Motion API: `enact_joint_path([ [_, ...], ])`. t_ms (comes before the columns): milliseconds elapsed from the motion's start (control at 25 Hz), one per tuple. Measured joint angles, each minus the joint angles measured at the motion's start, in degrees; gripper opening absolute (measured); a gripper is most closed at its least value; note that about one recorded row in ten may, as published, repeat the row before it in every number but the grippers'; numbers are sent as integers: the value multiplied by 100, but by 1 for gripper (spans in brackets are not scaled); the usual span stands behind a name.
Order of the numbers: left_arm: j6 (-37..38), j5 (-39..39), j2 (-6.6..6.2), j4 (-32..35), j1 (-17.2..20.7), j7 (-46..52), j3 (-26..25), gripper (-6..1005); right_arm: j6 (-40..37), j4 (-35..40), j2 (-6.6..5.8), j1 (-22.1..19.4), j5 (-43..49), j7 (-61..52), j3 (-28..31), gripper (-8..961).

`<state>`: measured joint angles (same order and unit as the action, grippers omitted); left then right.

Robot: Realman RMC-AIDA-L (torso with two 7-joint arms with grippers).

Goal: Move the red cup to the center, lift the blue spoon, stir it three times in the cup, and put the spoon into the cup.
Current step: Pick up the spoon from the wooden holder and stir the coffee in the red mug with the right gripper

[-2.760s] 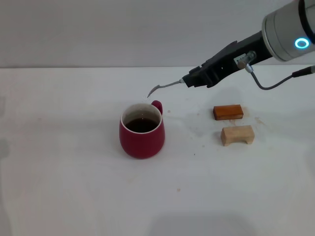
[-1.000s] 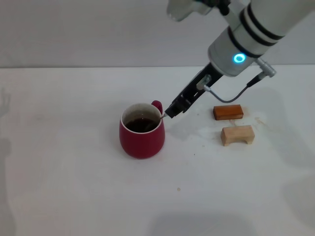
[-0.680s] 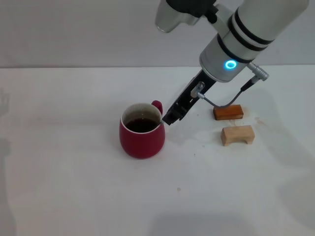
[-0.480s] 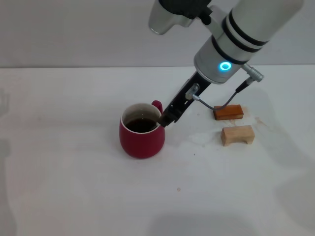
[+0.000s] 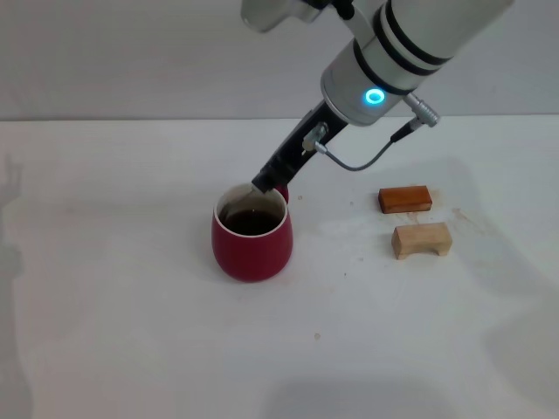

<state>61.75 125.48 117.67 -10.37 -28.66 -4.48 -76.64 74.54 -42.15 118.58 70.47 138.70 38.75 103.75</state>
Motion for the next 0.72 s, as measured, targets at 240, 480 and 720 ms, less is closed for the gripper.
enact_joint_path([
  [240, 0, 3, 9, -10, 0, 0, 0, 824, -218, 15, -35, 2, 267, -92, 26, 158],
  [480, 0, 12, 10, -18, 5, 0, 0, 824, 21, 13, -42, -22, 404, -128, 21, 157],
  [720, -3, 12, 10, -18, 14, 0, 0, 824, 324, -17, -14, -22, 240, -66, -8, 156],
])
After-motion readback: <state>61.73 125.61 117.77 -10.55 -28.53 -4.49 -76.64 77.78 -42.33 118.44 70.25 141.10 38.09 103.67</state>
